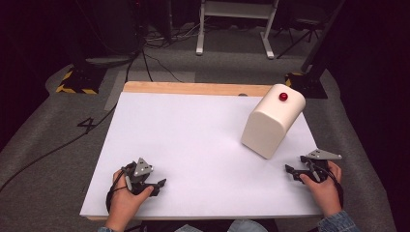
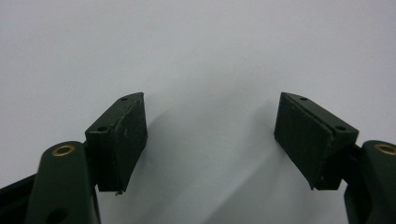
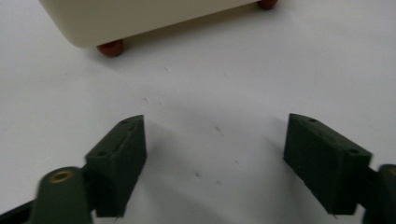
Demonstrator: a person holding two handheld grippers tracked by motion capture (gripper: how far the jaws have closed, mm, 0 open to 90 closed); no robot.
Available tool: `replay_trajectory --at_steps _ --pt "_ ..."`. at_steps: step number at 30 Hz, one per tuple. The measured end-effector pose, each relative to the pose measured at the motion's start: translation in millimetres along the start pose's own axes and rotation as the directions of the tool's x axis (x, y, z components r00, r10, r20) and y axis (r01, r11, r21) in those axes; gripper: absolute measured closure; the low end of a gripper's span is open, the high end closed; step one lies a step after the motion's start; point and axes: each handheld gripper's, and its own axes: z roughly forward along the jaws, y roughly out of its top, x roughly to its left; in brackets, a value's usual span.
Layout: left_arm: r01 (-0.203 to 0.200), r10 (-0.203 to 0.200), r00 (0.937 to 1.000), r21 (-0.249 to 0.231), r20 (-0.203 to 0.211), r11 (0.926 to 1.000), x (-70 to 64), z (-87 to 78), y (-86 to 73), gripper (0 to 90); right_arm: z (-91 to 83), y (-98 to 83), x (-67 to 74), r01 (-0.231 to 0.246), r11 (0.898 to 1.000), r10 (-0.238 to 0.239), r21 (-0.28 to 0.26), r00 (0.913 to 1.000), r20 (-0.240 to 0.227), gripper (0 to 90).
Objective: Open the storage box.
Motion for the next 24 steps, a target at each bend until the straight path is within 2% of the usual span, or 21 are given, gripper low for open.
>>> replay_trajectory --at_steps 1,2,3,7,9,12,16,17,18,20,22,24 --pt "0.0 0.0 1.0 0.001 0.0 1.0 0.0 0.0 0.1 25.7 -1.4 0.1 1.0 -0.012 1.0 0.012 -0.006 0.9999 0.0 32.0" --pt "-0.001 0.001 1.0 0.001 -0.001 1.0 0.1 0.1 0.2 25.7 -3.2 0.6 1.8 -0.014 1.0 0.014 -0.017 0.9999 0.005 34.9" --pt "-0.002 0.002 1.0 0.004 0.001 1.0 0.3 0.0 0.4 25.6 -5.2 1.8 2.8 -0.014 1.0 0.014 -0.026 0.9999 0.002 32.3" --pt "0.004 -0.004 1.0 0.004 0.005 1.0 0.9 0.4 0.8 25.5 -16.2 12.2 7.3 -0.006 0.996 0.005 -0.088 0.9999 -0.013 34.1" --pt "0.008 -0.008 0.9999 0.004 0.011 1.0 1.2 0.6 1.0 25.4 -22.7 21.5 5.9 0.007 0.992 -0.007 -0.125 1.0 -0.003 35.0" --pt "0.007 -0.007 0.9999 0.004 0.011 1.0 1.2 0.6 0.9 25.3 -30.4 37.4 -3.4 0.021 0.983 -0.015 -0.181 0.9993 0.033 35.4" --pt "0.008 -0.008 0.9999 0.003 0.011 1.0 1.3 0.7 0.9 25.3 -40.5 58.5 -21.1 -0.018 0.969 0.029 -0.245 0.9987 0.041 35.0" --pt "0.008 -0.008 0.9999 0.003 0.011 1.0 1.3 0.7 0.9 25.3 -40.5 58.5 -21.1 -0.018 0.969 0.029 -0.245 0.9987 0.041 35.0" --pt "0.008 -0.008 0.9999 0.003 0.012 1.0 1.3 0.7 0.9 25.3 -47.3 68.3 -28.3 -0.036 0.964 0.05 -0.264 0.9977 0.046 35.1" --pt "0.009 -0.009 0.9999 0.002 0.011 1.0 1.1 0.8 0.7 25.3 -51.2 74.3 -31.6 -0.033 0.962 0.05 -0.272 0.9971 0.058 35.2" --pt "0.004 -0.004 1.0 0.001 0.008 1.0 1.2 0.7 0.6 25.2 -55.1 81.0 -32.7 -0.044 0.959 0.062 -0.278 0.9966 0.054 37.0" --pt "0.005 -0.005 1.0 -0.001 0.008 1.0 1.0 0.7 0.5 25.3 -55.9 84.6 -30.2 -0.037 0.96 0.043 -0.276 0.999 0.015 40.1"
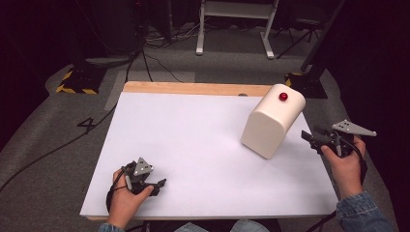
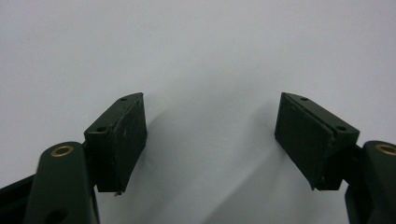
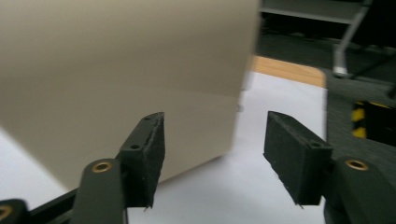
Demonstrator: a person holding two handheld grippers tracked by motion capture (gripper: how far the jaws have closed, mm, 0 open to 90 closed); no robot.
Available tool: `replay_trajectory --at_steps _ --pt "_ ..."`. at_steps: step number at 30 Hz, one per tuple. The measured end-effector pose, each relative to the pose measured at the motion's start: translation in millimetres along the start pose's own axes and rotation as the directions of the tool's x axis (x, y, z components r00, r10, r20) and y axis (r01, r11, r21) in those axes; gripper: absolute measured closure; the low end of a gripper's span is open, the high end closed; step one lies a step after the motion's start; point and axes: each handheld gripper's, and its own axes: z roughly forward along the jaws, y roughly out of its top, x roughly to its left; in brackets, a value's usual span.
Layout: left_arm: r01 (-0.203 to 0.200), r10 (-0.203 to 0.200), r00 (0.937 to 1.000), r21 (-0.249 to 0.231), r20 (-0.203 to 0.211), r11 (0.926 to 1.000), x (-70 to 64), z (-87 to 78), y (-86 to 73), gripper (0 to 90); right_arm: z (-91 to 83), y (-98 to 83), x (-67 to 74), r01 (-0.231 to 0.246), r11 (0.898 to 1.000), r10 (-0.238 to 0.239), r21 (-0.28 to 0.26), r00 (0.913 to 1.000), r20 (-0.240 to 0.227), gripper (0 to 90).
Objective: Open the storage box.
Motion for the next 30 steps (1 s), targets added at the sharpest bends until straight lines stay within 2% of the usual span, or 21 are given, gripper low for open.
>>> replay_trajectory --at_steps 2,4,7,9,13,16,21,27,30 --pt "0.0 0.0 1.0 0.0 -0.001 1.0 -0.1 0.0 0.0 25.2 1.8 0.9 6.1 0.043 0.999 -0.042 0.019 0.9982 -0.042 46.2" --pt "-0.001 0.001 1.0 0.0 -0.002 1.0 -0.1 0.0 -0.1 25.2 5.2 -1.8 15.2 0.092 0.994 -0.087 0.049 0.9912 -0.1 54.1" --pt "0.0 0.0 1.0 0.0 -0.001 1.0 -0.1 0.0 0.0 25.2 10.6 -7.2 27.5 0.133 0.988 -0.12 0.073 0.9793 -0.163 55.7" --pt "0.0 0.0 1.0 0.001 0.0 1.0 0.0 0.0 0.0 25.2 12.7 -10.6 32.8 0.129 0.99 -0.115 0.061 0.9741 -0.195 53.7" --pt "0.003 -0.003 1.0 0.001 0.002 1.0 0.1 0.1 0.2 25.2 15.7 -15.9 38.1 0.113 0.993 -0.101 0.037 0.9686 -0.227 45.2" --pt "0.003 -0.003 1.0 0.002 0.003 1.0 0.2 0.1 0.3 25.2 21.3 -21.5 38.3 0.091 0.996 -0.092 -0.018 0.9638 -0.25 43.4" --pt "0.003 -0.003 1.0 0.003 0.003 1.0 0.2 0.1 0.4 25.1 27.4 -29.5 36.9 0.081 0.997 -0.083 -0.016 0.9627 -0.257 44.6" --pt "0.002 -0.002 1.0 0.005 0.003 1.0 0.3 0.1 0.6 25.0 35.2 -40.4 46.1 0.047 0.999 -0.048 -0.008 0.96 -0.276 45.2" --pt "0.003 -0.003 1.0 0.005 0.003 1.0 0.3 0.2 0.7 25.0 40.7 -42.1 52.8 0.023 1.0 -0.023 -0.004 0.9539 -0.299 46.7"
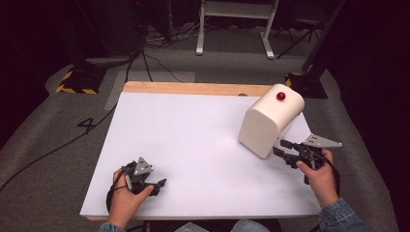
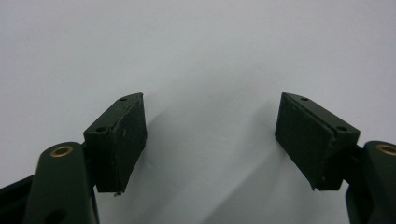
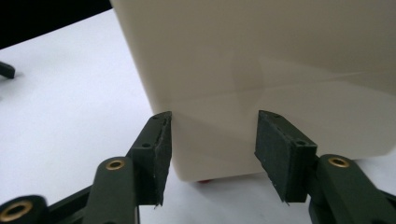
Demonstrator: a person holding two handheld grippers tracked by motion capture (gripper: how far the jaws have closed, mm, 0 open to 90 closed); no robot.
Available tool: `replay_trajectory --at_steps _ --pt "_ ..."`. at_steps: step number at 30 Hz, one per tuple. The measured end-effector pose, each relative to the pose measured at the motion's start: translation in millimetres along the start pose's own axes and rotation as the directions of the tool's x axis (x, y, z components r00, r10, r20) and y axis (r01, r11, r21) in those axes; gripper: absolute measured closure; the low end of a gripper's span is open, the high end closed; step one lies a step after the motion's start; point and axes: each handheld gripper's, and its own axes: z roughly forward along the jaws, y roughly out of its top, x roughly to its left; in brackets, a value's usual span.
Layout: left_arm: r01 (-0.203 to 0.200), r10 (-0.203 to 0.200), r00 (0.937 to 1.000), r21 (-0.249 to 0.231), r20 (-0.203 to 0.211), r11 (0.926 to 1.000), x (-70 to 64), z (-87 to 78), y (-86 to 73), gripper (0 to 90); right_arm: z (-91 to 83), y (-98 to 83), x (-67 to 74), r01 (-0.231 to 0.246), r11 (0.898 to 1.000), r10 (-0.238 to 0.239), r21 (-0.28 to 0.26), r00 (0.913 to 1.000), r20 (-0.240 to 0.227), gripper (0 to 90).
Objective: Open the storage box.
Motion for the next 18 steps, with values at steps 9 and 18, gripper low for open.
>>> replay_trajectory --at_steps 9,18 --pt "0.002 -0.002 1.0 0.0 0.001 1.0 0.1 0.2 0.2 24.8 32.2 4.6 26.2 0.03 0.999 -0.03 0.016 0.999 -0.032 47.6" --pt "-0.005 0.005 1.0 0.002 -0.003 1.0 0.3 0.0 0.3 24.7 70.2 16.8 55.4 0.098 0.995 -0.096 0.025 0.9921 -0.081 49.9"
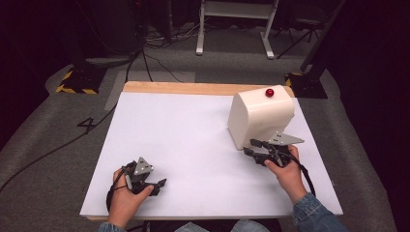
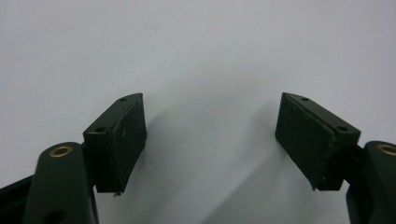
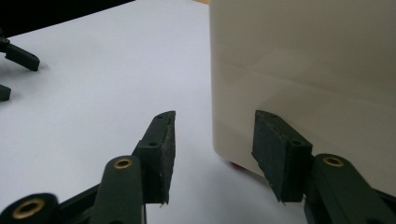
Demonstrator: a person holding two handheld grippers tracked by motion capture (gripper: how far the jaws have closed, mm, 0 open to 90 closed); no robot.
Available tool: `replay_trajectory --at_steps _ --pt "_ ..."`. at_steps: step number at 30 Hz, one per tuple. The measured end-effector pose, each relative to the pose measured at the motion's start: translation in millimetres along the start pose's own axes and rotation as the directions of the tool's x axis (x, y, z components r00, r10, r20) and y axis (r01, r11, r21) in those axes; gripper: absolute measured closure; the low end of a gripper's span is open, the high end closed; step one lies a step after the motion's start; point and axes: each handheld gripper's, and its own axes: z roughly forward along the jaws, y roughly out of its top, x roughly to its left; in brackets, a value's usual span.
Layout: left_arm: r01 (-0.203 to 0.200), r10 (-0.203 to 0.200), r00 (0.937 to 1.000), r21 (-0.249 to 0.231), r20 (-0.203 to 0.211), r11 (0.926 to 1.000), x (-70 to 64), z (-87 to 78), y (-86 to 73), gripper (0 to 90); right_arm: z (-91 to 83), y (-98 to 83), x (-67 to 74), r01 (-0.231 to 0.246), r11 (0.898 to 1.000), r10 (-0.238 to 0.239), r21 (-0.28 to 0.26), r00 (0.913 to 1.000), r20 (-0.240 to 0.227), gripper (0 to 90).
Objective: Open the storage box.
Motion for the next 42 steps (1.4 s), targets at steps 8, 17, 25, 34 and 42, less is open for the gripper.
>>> replay_trajectory --at_steps 8,17,25,34,42 --pt "0.005 -0.005 1.0 -0.002 0.004 1.0 -0.4 0.2 -0.2 24.7 42.6 14.0 15.5 0.083 0.997 -0.082 -0.002 0.9959 0.038 49.5" --pt "0.005 -0.005 1.0 -0.003 0.004 1.0 -0.4 0.2 -0.4 24.7 89.2 33.0 25.1 0.14 0.99 -0.135 -0.017 0.9772 0.164 45.6" --pt "0.005 -0.005 1.0 -0.002 0.004 1.0 -0.1 0.2 -0.2 24.6 98.5 38.5 29.5 0.131 0.991 -0.126 -0.017 0.9788 0.161 32.7" --pt "0.005 -0.005 1.0 -0.003 0.006 1.0 -0.3 0.3 -0.3 24.5 38.0 42.0 34.6 0.144 0.989 -0.142 -0.023 0.9864 0.083 41.8" --pt "0.005 -0.005 1.0 -0.002 0.005 1.0 -0.5 0.3 -0.4 24.5 -43.0 45.2 -3.3 0.064 0.994 -0.059 -0.09 0.9969 0.052 48.8"
